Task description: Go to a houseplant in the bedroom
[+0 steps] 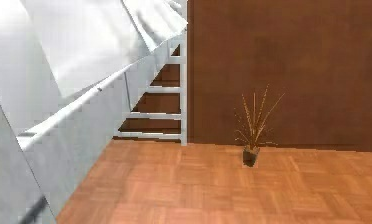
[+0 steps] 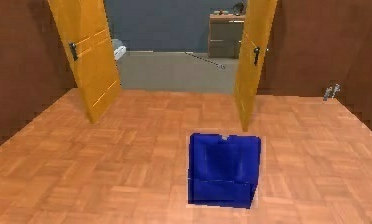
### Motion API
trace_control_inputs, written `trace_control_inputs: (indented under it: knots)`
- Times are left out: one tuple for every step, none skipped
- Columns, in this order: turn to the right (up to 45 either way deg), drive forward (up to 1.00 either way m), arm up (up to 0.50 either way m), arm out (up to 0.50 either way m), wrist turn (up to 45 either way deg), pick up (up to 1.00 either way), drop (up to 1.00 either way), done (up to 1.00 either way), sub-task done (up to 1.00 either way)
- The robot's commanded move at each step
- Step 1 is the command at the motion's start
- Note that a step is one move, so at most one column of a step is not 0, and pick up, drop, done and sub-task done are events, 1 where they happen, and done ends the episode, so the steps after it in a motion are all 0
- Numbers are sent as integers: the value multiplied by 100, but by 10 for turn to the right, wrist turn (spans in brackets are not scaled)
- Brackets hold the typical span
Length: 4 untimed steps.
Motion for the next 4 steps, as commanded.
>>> trace_control_inputs:
  knots:
    - [450, 0, 0, 0, 0, 0, 0, 0, 0]
    - [90, 0, 0, 0, 0, 0, 0, 0, 0]
    - [0, 55, 0, 0, 0, 0, 0, 0, 0]
    - [-420, 0, 0, 0, 0, 0, 0, 0, 0]
